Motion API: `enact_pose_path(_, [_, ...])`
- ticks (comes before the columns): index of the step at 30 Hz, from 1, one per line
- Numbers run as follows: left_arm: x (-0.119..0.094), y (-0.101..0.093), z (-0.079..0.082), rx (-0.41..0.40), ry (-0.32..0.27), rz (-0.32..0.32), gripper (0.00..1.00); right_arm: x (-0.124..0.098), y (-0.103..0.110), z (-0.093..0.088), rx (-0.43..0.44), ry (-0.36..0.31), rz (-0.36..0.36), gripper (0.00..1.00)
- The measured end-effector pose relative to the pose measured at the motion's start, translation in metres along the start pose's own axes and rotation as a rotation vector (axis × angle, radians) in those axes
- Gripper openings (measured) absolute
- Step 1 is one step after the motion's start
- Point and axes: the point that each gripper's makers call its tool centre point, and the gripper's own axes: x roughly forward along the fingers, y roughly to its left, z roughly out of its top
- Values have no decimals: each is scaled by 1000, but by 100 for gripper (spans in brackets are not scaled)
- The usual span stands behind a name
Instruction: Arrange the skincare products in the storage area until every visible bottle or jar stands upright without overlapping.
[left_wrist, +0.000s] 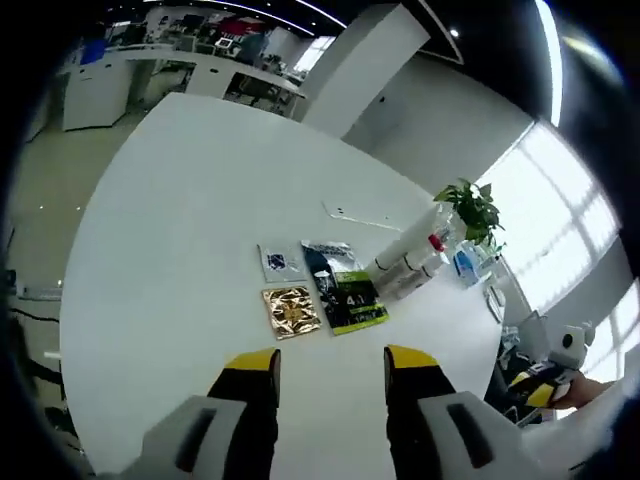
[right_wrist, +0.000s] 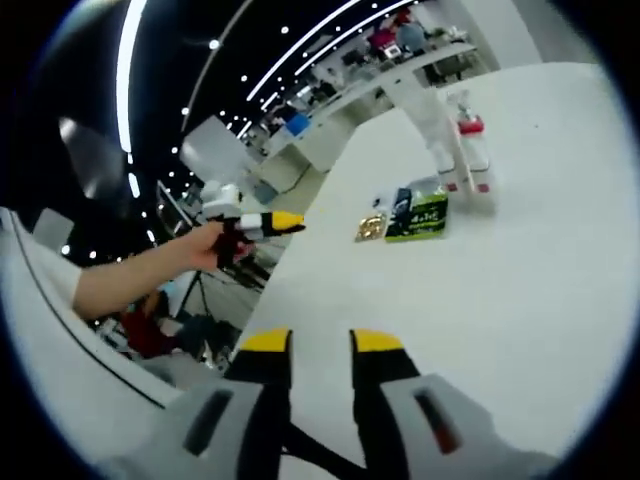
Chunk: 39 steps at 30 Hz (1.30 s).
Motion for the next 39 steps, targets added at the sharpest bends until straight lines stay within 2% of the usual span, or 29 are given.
enact_pose_path(6, [-27,-24,-20,37,-88,-18,44,13,5,7,-32,-6,2,27])
enact_pose_path(10, [-42,-34,-30,73,-123,-14,45,20,12,7,-74,4,4,31])
enact_pose_path(12, [-57,-43,-25,110,-202,-11,46,21,14,9,-100,2,6,33])
enact_pose_path(14, [-70,-53,-24,127,-245,-10,47,20,17,14,-128,-10,6,36])
enact_pose_path(16, [-82,-63,-20,187,-294,0,50,17,19,22,-143,-34,8,41])
enact_pose_path(21, [-102,-82,-20,242,-349,39,62,8,19,38,-193,-75,19,51])
enact_pose_path(26, [-118,-110,-30,300,-411,68,73,-14,14,58,-255,-160,2,64])
enact_pose_path(28, [-121,-111,-34,325,-417,101,82,-24,11,61,-267,-191,-1,68])
enact_pose_path(30, [-126,-117,-41,353,-428,125,83,-32,7,61,-275,-208,-7,72])
enact_pose_path(35, [-136,-127,-61,319,-464,146,85,-51,-4,63,-301,-246,-8,83])
enact_pose_path(39, [-145,-130,-83,235,-521,191,100,-62,-8,63,-303,-282,-3,88])
